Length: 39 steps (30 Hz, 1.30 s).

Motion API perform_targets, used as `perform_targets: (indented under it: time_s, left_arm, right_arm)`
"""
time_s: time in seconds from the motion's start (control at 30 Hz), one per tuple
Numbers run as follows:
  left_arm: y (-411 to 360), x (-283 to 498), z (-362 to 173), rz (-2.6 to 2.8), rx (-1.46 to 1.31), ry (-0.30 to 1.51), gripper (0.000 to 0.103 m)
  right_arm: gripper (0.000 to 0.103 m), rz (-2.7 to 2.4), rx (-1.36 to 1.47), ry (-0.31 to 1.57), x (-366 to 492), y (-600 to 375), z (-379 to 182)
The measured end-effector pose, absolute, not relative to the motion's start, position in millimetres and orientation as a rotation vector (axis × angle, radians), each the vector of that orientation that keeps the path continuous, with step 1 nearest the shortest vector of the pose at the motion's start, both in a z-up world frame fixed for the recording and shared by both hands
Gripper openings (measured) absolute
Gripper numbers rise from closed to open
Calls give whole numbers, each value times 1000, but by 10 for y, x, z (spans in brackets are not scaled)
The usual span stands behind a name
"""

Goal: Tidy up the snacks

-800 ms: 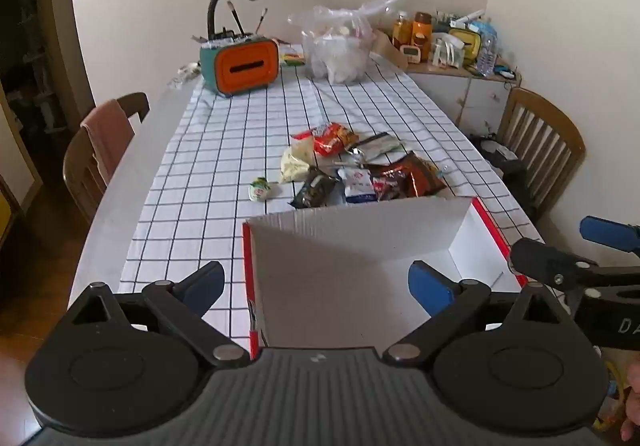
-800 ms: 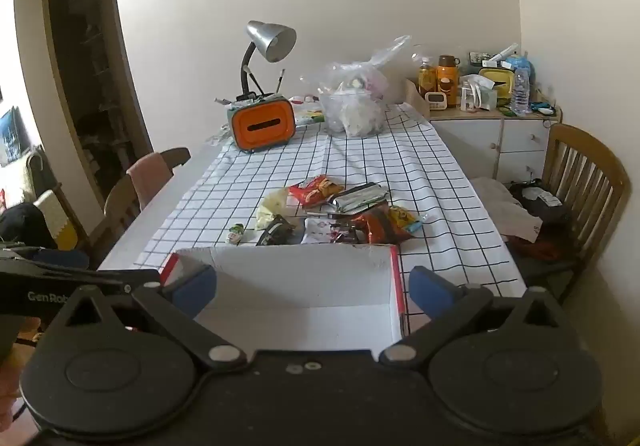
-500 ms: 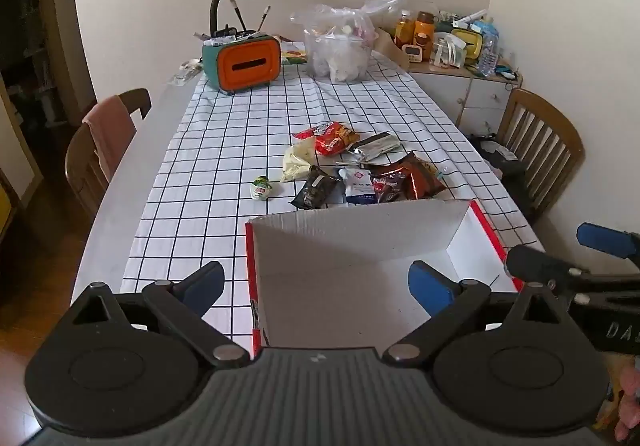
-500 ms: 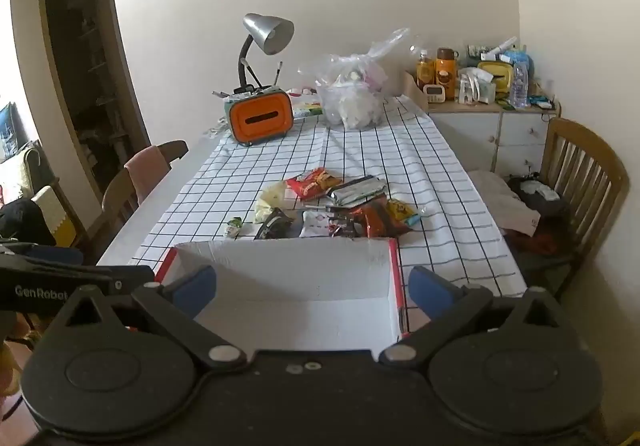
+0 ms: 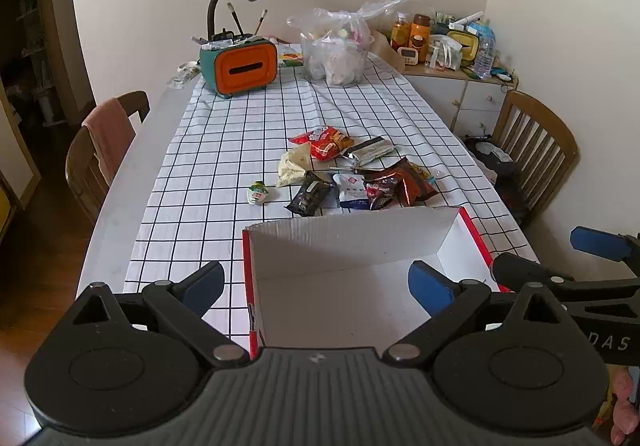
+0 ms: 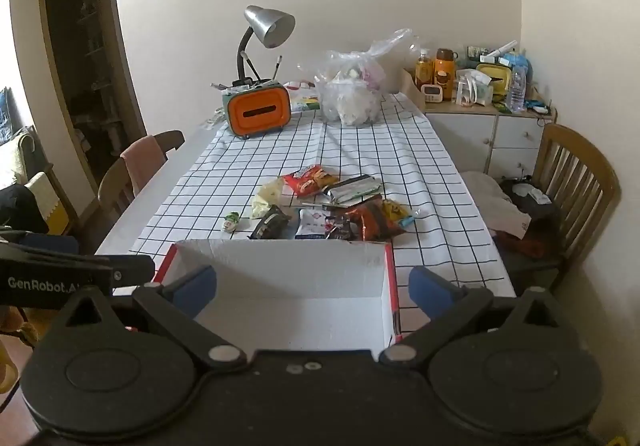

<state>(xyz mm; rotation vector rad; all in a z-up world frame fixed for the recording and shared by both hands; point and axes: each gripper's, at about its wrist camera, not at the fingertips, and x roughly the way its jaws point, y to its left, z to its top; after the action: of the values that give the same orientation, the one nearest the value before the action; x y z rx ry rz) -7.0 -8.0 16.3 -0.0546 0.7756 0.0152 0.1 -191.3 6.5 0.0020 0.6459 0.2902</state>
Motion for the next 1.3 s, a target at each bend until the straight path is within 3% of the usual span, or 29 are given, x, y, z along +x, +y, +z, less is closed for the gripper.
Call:
perform_targets:
  time_s: [1.3]
  left_arm:
    - [-26,-95,213,28,-59,813,99]
  right_arm:
    - [103,286,43,664,-54,-1922,41]
